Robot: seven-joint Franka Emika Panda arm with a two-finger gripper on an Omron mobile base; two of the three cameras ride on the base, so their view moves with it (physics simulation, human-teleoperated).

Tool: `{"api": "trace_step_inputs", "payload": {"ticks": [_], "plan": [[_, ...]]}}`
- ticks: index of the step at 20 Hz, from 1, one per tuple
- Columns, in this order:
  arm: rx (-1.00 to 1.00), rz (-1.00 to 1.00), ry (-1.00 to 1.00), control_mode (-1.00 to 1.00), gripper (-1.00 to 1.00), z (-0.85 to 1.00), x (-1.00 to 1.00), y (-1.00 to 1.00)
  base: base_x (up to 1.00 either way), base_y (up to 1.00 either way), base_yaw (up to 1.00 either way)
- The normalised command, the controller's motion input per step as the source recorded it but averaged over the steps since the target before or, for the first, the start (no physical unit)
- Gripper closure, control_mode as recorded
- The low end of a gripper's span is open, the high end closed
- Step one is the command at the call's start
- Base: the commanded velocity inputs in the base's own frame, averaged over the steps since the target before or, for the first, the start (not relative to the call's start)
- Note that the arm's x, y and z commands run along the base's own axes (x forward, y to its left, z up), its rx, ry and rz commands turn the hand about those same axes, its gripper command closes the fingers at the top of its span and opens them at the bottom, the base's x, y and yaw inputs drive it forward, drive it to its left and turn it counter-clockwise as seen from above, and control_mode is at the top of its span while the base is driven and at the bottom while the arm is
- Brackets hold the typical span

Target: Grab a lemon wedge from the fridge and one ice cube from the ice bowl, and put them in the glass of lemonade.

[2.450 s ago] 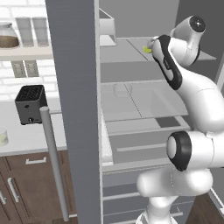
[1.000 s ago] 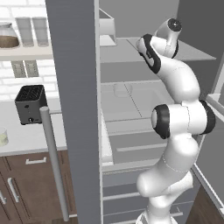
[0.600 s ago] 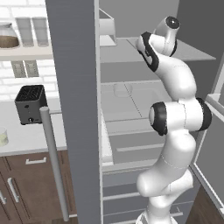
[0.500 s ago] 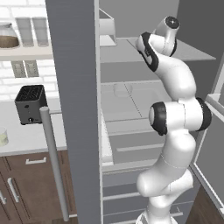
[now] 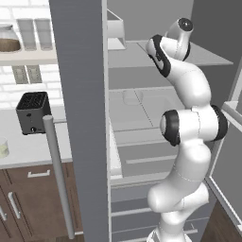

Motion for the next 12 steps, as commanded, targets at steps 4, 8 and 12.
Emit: {"api": "trace_step_inputs", "payload": {"ticks": [4, 8, 12], "plan": [[0.00, 0.00, -0.24, -1.00, 1.00, 0.00, -0.37, 0.00, 0.00, 0.00, 0.00], [0.00, 0.00, -0.49, -1.00, 1.00, 0.00, -0.52, 0.00, 0.00, 0.00, 0.00], [0.06, 0.00, -0.50, -1.00, 1.00, 0.21, -0.89, 0.00, 0.00, 0.00, 0.00]]}}
